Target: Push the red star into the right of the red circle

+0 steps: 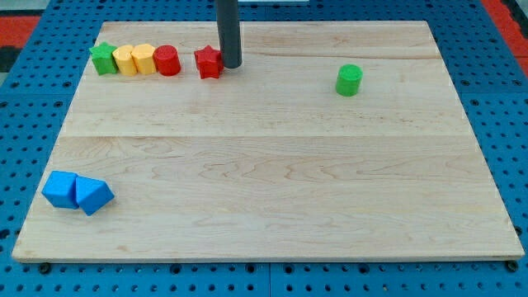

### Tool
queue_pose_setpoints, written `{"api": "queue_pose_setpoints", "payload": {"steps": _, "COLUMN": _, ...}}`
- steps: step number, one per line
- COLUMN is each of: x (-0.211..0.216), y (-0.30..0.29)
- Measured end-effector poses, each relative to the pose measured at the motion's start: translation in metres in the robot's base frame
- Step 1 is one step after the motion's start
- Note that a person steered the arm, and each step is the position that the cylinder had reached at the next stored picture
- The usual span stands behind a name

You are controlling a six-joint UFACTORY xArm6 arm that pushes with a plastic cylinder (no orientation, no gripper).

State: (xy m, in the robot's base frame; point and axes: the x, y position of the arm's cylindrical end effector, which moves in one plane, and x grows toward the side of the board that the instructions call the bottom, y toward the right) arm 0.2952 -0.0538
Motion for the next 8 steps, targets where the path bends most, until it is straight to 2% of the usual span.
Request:
{"api": "queue_pose_setpoints", "payload": {"steps": 4, "x": 0.006, "y": -0.031}}
{"api": "queue_pose_setpoints", "payload": {"steps": 6, "x": 0.025, "y": -0.051}}
{"api": "queue_pose_setpoints", "payload": {"steps": 7, "x": 0.048, "y": -0.014}}
{"api": "queue_pose_setpoints", "payload": {"steps": 8, "x": 0.085, "y": 0.07}}
